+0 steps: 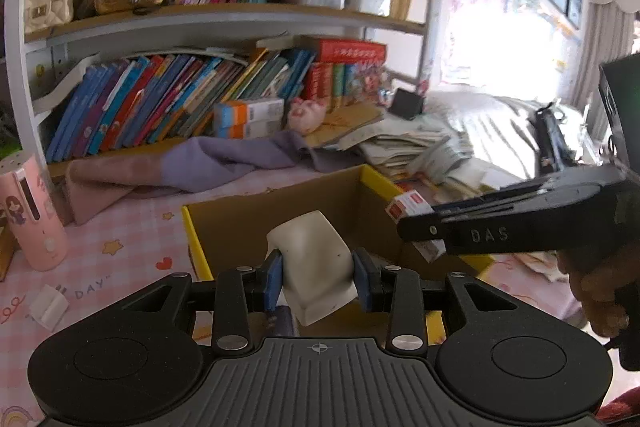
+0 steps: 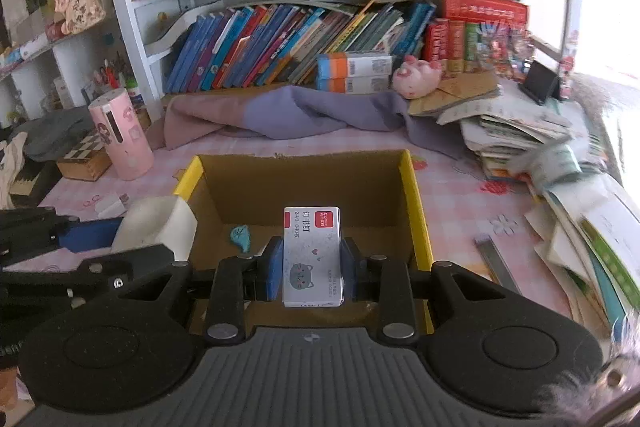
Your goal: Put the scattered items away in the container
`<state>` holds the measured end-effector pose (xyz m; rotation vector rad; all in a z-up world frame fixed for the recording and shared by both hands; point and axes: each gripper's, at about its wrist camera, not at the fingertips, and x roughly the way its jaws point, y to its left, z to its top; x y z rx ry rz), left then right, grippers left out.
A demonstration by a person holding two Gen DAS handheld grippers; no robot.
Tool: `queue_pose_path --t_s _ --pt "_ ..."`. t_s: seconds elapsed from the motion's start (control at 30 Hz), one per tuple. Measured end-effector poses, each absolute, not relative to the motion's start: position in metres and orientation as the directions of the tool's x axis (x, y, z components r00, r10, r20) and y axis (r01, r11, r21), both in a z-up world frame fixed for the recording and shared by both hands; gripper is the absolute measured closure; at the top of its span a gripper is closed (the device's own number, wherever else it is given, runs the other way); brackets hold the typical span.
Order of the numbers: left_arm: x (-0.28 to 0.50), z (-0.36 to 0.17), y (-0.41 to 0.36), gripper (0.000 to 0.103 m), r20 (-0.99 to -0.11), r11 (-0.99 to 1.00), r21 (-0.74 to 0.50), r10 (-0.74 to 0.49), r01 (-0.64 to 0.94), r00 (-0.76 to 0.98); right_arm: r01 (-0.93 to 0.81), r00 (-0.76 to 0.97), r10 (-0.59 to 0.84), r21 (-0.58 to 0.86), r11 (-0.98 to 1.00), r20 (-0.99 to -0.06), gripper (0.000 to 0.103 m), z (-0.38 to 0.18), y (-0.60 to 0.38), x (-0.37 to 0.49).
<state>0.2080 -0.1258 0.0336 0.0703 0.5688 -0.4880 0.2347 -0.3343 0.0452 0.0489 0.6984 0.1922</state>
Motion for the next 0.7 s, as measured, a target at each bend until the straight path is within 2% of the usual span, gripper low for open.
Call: queue_pose_path --t_s 0.17,0.7 --pt "0.234 0.020 -0.134 0.068 -0.569 0.905 -0.036 -0.366 0.423 0.736 -0.160 0.707 0.221 0.152 0.975 -0.672 0.075 0.029 -0.338 0.281" --pt "0.290 -0.019 -0.157 0.068 -0.695 0.914 0.041 -0.263 0.403 0.669 -0.249 0.525 0.243 0.125 0.960 -0.816 0.075 -0.028 -0.314 0.367"
